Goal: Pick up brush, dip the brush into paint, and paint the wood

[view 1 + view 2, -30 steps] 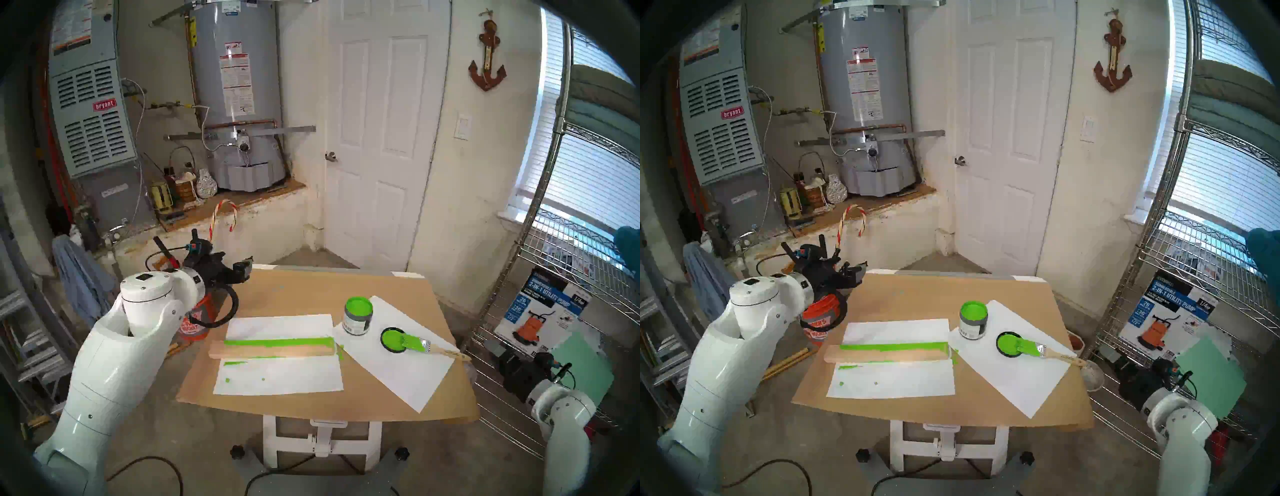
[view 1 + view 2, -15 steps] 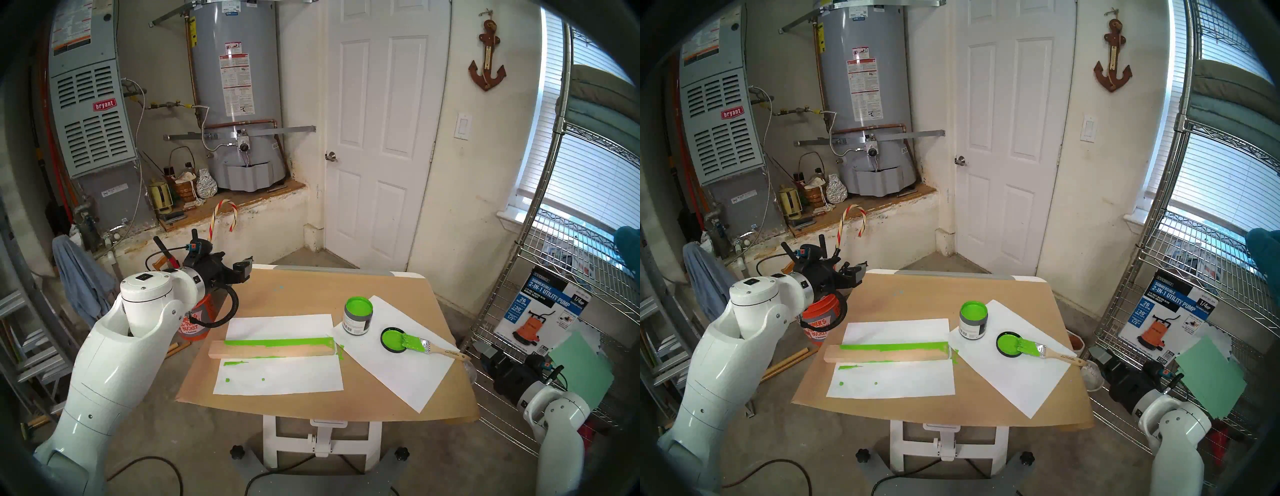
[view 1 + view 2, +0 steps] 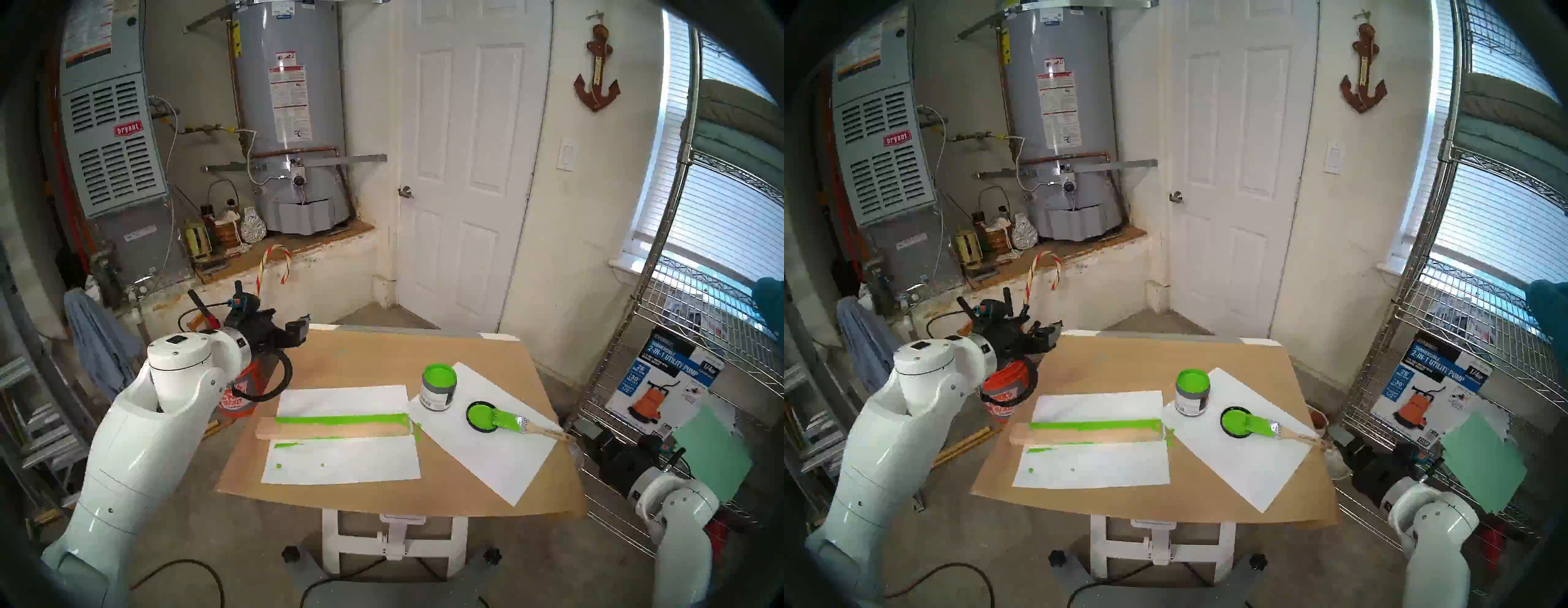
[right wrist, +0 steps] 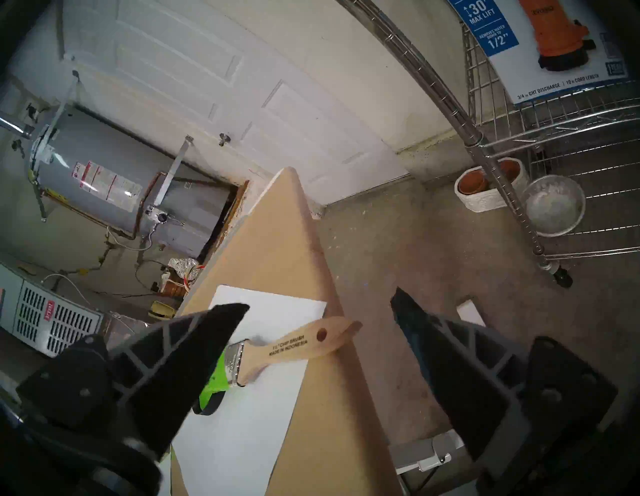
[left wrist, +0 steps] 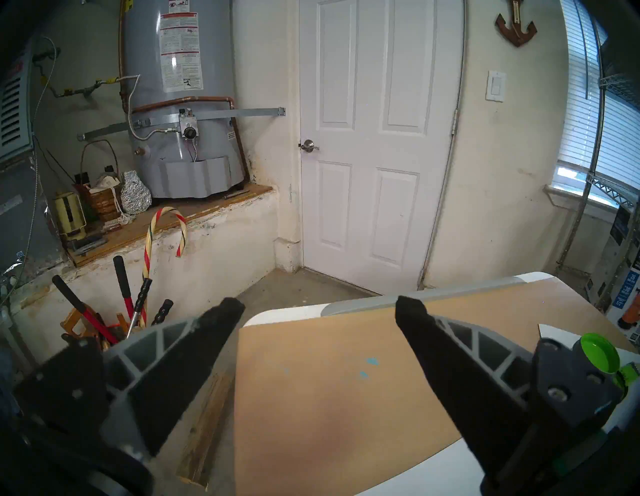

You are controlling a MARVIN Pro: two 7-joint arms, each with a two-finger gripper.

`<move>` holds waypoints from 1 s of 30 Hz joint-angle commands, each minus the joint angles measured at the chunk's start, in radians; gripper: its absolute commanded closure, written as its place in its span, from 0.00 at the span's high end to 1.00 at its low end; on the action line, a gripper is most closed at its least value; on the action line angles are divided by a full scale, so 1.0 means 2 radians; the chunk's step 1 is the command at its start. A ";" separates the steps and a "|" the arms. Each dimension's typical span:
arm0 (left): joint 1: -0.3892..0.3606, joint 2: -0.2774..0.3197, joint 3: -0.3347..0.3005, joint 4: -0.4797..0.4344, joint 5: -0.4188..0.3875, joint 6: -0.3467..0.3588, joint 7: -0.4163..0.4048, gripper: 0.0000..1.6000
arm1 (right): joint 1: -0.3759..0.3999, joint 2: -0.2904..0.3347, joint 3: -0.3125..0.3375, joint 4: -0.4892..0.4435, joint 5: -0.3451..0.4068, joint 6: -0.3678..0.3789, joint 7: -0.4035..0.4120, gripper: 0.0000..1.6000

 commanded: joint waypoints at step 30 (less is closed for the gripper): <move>-0.005 0.001 -0.005 -0.008 -0.001 -0.001 0.000 1.00 | 0.016 -0.015 -0.022 0.009 0.001 -0.017 0.012 0.98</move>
